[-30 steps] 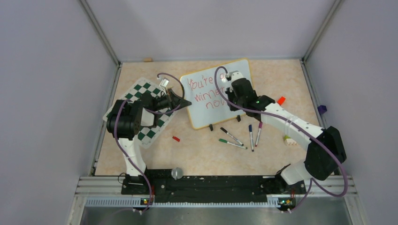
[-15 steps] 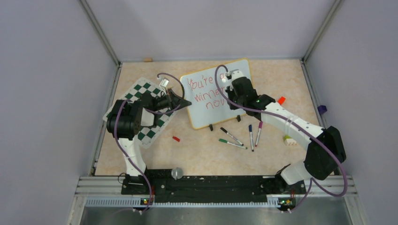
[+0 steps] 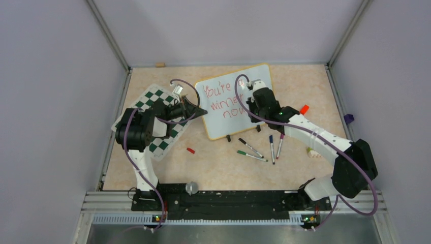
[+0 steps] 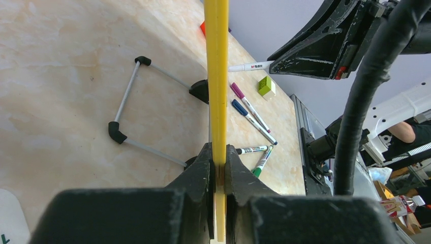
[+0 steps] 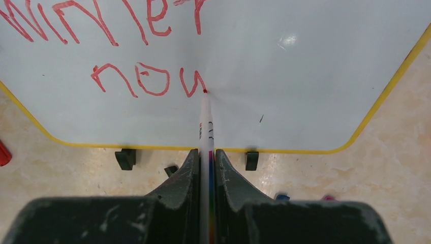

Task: Write a sentence on the whiteboard
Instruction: Write a sentence on the whiteboard, then pick up the pen cap from the center of the board.

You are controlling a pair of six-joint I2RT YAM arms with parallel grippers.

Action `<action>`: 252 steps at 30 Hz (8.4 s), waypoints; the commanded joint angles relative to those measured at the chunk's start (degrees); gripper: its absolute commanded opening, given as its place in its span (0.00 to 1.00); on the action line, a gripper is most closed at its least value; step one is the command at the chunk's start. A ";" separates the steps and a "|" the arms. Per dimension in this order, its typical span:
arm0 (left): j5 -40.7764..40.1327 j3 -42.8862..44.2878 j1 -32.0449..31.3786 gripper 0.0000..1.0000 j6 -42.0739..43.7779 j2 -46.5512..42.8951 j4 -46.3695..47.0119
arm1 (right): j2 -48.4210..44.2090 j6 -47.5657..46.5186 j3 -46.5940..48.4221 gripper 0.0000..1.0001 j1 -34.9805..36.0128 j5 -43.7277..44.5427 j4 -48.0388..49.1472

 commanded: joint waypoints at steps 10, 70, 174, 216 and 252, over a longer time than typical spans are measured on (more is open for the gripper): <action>0.61 1.65 0.32 0.00 2.68 -1.27 3.55 | 1.22 -1.83 4.08 0.00 -2.35 1.73 1.69; 0.66 1.49 0.32 0.00 3.27 -1.60 2.94 | -2.00 1.86 2.67 0.00 -3.45 -0.99 1.12; -72.20 8.17 11.83 0.99 31.13 -49.67 -114.43 | -9.42 0.26 17.70 0.00 -4.95 -2.94 -7.32; -69.12 4.71 -12.36 0.81 -14.08 -48.75 -134.21 | -17.00 9.63 18.45 0.00 0.87 -2.71 -23.06; -77.64 7.03 -24.64 0.00 -38.63 -26.50 -130.44 | -23.63 5.78 16.65 0.00 0.84 -6.33 -27.21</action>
